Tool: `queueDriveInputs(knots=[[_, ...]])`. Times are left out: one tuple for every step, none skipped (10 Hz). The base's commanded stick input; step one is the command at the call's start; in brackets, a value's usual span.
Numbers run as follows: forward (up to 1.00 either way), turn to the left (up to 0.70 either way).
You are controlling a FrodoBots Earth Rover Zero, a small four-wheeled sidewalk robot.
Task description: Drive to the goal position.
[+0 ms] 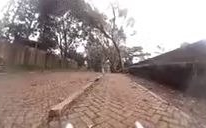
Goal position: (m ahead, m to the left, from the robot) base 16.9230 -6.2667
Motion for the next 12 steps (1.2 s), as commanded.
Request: queueDriveInputs(knots=[[0.7, 0.03], [0.7, 0.0], [0.7, -0.35], [0.7, -0.35], [0.7, -0.35], [0.7, -0.35], [0.7, 0.0], [0.7, 0.0], [0.7, 0.02], [0.7, 0.01], [0.7, 0.0], [0.7, 0.0]])
